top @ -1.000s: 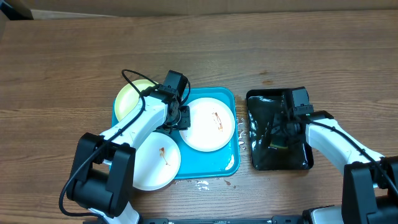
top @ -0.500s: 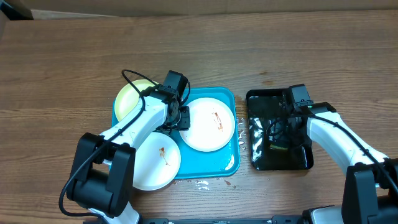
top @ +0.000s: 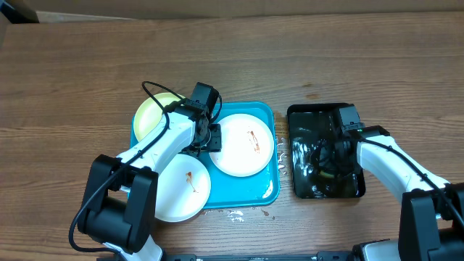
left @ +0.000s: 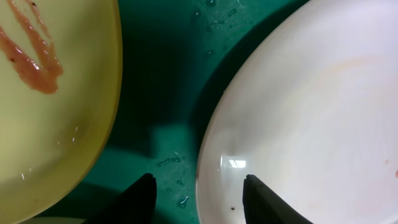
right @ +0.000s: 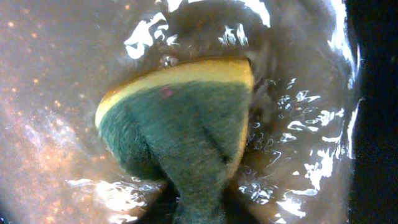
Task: Clean dirty plates on tray and stack at the side
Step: 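Lift the green-yellow sponge with the right gripper from black tray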
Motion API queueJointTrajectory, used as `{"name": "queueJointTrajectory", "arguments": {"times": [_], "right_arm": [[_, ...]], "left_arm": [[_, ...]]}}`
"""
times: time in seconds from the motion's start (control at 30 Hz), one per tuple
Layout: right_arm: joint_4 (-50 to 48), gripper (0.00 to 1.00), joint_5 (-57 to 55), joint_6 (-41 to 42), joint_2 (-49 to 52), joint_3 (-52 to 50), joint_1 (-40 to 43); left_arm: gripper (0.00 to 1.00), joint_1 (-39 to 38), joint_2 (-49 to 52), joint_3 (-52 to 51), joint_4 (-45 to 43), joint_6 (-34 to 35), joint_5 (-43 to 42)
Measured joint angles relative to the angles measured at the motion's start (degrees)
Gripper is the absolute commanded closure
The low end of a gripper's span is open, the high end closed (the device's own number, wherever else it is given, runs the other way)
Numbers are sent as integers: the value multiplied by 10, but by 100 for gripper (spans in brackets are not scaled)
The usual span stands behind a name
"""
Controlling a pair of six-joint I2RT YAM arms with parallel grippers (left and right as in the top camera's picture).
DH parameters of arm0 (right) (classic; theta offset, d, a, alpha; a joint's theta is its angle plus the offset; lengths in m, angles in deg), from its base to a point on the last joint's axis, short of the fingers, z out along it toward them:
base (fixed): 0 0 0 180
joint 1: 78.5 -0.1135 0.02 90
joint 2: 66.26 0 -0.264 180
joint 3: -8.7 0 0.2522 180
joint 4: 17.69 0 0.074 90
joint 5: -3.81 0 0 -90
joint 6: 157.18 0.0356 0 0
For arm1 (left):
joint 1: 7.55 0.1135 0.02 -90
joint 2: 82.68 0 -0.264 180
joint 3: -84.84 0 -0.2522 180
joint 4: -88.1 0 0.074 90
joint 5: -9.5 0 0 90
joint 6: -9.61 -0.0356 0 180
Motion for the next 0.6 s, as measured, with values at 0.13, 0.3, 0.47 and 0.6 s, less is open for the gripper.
{"name": "queueJointTrajectory", "arguments": {"times": [0.13,0.3,0.47,0.6], "right_arm": [[-17,30,0,-3,0,0,0],[-26,77,0,1,0,0,0],[-10,16,1,2,0,-5,0],[-15,21,1,-1,0,-6,0]], "left_arm": [[51,0,0,-1,0,0,0],[51,0,0,-2,-1,0,0],[50,0,0,-2,-1,0,0],[50,0,0,-2,-2,0,0]]}}
